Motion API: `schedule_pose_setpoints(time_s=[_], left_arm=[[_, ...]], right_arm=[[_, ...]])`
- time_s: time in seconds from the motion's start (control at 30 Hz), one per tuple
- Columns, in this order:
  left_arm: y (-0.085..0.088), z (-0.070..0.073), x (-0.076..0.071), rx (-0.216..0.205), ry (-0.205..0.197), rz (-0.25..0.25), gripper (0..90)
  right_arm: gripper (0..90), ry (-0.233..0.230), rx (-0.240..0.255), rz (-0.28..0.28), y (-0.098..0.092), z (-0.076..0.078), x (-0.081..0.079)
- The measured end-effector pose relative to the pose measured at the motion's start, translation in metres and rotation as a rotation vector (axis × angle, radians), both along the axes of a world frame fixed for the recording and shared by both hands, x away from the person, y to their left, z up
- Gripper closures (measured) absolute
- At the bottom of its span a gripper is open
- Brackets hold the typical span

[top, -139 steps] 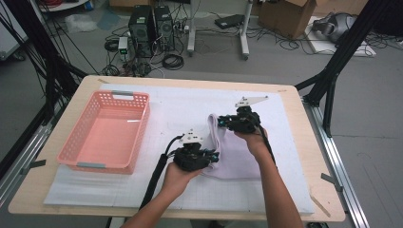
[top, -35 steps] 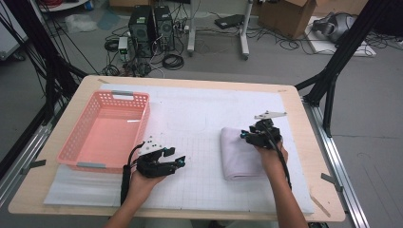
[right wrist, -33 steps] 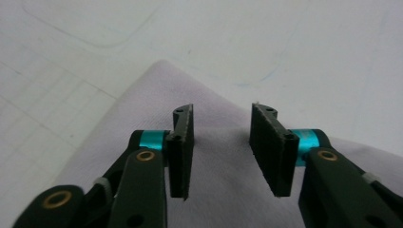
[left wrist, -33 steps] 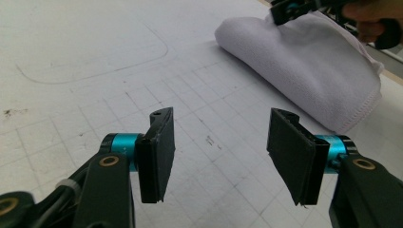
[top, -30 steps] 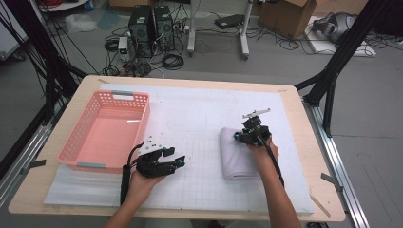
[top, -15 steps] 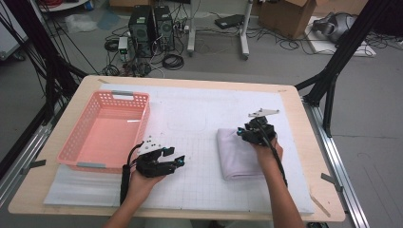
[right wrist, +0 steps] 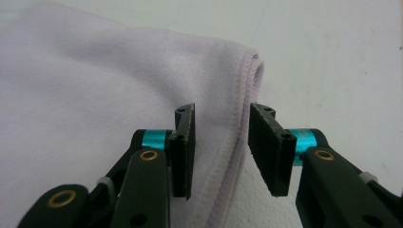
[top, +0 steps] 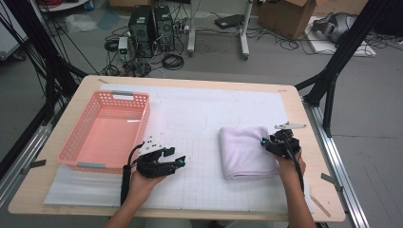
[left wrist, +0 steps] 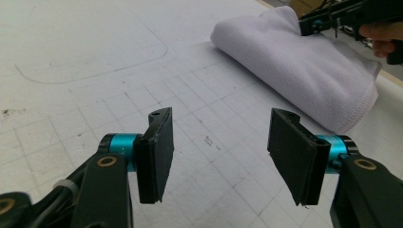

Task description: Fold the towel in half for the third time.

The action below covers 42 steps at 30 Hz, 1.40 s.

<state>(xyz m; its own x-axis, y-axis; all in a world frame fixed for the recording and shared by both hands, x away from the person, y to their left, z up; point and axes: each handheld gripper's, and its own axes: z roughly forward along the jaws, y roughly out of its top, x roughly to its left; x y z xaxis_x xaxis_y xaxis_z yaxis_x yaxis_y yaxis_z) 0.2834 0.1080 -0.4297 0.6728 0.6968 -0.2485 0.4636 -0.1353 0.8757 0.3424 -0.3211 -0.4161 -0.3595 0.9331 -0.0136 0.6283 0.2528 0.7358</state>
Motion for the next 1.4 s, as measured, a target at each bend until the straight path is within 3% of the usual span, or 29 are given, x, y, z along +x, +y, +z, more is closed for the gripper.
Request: schedule_pose_setpoints(time_s=[0.1, 0.27, 0.33, 0.43, 0.53, 0.63, 0.73, 0.93, 1.03, 1.1, 1.23, 1.4], left_arm=[[0.0, 0.0, 0.0, -0.002, 0.0, 0.003, 41.6], [-0.002, 0.0, -0.001, -0.002, -0.005, -0.001, 40.4], [-0.002, 0.0, -0.001, -0.003, -0.007, -0.005, 40.2], [-0.003, 0.0, -0.001, 0.0, -0.007, -0.009, 39.9], [-0.004, 0.0, -0.002, -0.003, -0.009, -0.011, 39.8], [-0.003, 0.0, -0.002, -0.001, -0.014, -0.011, 39.7], [-0.002, 0.001, -0.002, -0.018, -0.015, -0.011, 38.8], [-0.001, 0.002, -0.002, -0.042, -0.043, -0.011, 34.5], [0.0, 0.003, -0.001, -0.046, -0.054, -0.009, 32.9], [0.001, 0.004, -0.001, -0.061, -0.048, -0.008, 30.7], [-0.001, 0.005, -0.002, -0.028, -0.063, 0.002, 27.7], [-0.002, 0.006, -0.002, -0.031, -0.071, -0.01, 21.6]], right_arm=[[57.9, -0.058, 0.057, 0.06, -0.003, 0.006, -0.017], [53.8, -0.092, 0.115, 0.154, -0.001, 0.005, -0.049], [57.7, -0.093, 0.102, 0.183, 0.0, 0.001, -0.06], [62.0, -0.038, 0.026, 0.211, 0.0, -0.011, -0.068], [62.8, -0.012, 0.04, 0.179, -0.009, -0.017, -0.073], [63.1, -0.011, -0.039, 0.166, -0.015, -0.014, -0.081], [61.8, 0.0, 0.015, 0.147, -0.025, -0.013, -0.089], [45.9, -0.093, 0.1, 0.122, -0.043, -0.002, -0.107], [33.0, -0.142, 0.152, 0.109, -0.052, 0.002, -0.111], [20.0, -0.185, 0.157, 0.087, -0.054, 0.004, -0.112], [17.4, -0.239, 0.141, 0.089, -0.054, 0.009, -0.115], [17.2, -0.242, 0.12, 0.104, -0.053, 0.01, -0.115]])
